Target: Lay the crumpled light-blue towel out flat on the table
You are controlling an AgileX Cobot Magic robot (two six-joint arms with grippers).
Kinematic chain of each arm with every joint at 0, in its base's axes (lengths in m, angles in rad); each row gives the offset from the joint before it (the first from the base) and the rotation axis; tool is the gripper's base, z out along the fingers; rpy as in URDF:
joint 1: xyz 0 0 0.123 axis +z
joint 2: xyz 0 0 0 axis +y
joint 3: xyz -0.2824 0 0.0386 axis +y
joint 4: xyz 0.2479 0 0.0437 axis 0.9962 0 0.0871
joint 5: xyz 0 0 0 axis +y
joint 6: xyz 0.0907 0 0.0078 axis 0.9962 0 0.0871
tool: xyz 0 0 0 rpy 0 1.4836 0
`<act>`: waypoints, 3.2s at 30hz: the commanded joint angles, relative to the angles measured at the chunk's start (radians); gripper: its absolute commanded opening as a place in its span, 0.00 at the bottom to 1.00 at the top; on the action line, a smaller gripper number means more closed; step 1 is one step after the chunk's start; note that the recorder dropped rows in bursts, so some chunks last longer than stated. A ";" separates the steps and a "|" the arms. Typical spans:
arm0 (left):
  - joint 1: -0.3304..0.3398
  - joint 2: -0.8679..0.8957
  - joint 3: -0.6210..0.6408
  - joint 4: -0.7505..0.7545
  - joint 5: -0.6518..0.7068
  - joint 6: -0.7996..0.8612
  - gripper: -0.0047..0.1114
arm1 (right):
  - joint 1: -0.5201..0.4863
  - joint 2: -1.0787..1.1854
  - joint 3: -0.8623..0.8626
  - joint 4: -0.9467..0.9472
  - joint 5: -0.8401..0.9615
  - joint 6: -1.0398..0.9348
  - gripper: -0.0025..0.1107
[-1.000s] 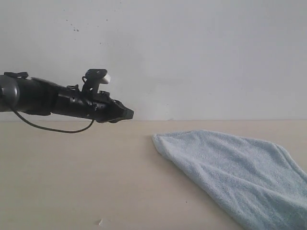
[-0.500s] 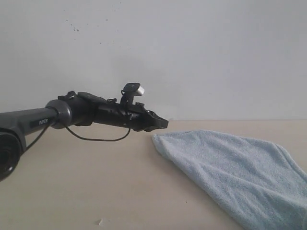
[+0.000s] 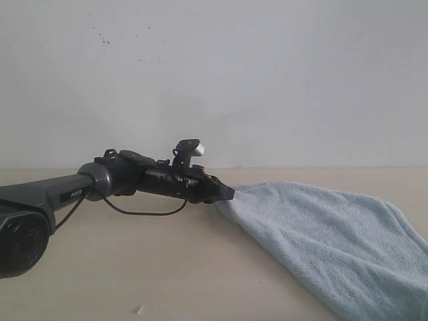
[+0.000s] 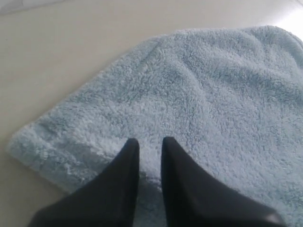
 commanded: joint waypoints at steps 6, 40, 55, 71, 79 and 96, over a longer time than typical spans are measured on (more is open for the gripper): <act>-0.005 0.022 -0.008 0.273 -0.021 -0.210 0.18 | 0.000 -0.002 0.004 0.010 -0.009 -0.002 0.03; 0.208 -0.164 0.156 0.097 0.463 -0.155 0.07 | 0.000 -0.041 0.004 0.059 -0.075 -0.016 0.03; -0.058 -0.266 0.156 0.735 -0.065 -0.345 0.07 | 0.000 -0.041 0.004 0.059 -0.099 -0.016 0.03; -0.072 -0.148 0.156 0.750 -0.116 -0.354 0.07 | 0.000 -0.041 0.004 0.059 -0.101 -0.016 0.03; -0.064 -0.139 0.163 0.868 0.010 -0.423 0.07 | 0.000 -0.041 0.004 0.059 -0.105 -0.014 0.03; 0.045 -0.398 0.700 0.863 -0.175 -0.417 0.07 | 0.000 -0.041 0.004 0.059 -0.119 -0.001 0.03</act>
